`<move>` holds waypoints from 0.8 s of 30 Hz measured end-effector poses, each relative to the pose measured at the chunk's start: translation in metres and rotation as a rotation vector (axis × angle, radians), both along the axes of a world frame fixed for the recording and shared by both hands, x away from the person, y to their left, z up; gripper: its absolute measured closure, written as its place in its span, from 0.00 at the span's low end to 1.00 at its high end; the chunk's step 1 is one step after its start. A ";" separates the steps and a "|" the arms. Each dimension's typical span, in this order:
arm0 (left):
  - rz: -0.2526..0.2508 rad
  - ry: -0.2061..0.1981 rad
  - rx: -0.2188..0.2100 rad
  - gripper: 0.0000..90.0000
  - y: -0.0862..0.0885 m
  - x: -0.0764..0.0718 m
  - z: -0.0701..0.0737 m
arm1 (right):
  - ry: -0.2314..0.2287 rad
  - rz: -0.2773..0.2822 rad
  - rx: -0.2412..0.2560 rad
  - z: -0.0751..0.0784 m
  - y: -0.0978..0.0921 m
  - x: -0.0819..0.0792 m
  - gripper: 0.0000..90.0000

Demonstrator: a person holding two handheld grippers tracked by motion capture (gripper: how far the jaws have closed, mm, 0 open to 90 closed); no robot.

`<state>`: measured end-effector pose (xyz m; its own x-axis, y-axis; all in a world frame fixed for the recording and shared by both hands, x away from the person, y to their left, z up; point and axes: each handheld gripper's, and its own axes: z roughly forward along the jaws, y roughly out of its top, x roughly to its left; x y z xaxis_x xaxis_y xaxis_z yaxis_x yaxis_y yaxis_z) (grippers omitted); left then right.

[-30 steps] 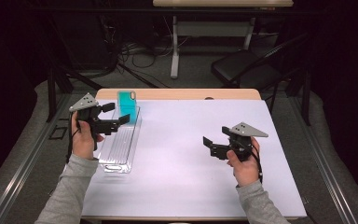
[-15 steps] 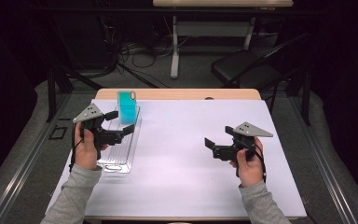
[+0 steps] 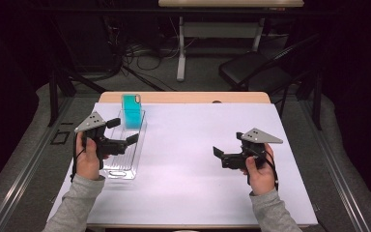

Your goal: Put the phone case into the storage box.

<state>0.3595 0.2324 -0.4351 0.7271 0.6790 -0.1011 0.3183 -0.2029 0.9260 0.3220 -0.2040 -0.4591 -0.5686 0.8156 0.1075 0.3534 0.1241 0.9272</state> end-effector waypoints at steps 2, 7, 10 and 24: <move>0.002 -0.003 0.005 0.05 -0.001 -0.001 -0.001 | -0.005 -0.005 -0.007 0.000 0.000 -0.001 0.00; -0.015 0.001 0.016 0.05 -0.002 -0.005 -0.001 | -0.009 -0.010 -0.033 0.000 0.000 -0.002 0.00; -0.026 0.001 0.022 0.05 -0.004 -0.007 -0.003 | -0.002 -0.021 -0.048 -0.002 -0.003 -0.003 0.00; -0.032 -0.002 -0.005 0.05 0.001 -0.011 -0.010 | 0.006 -0.032 -0.053 -0.011 -0.015 -0.007 0.00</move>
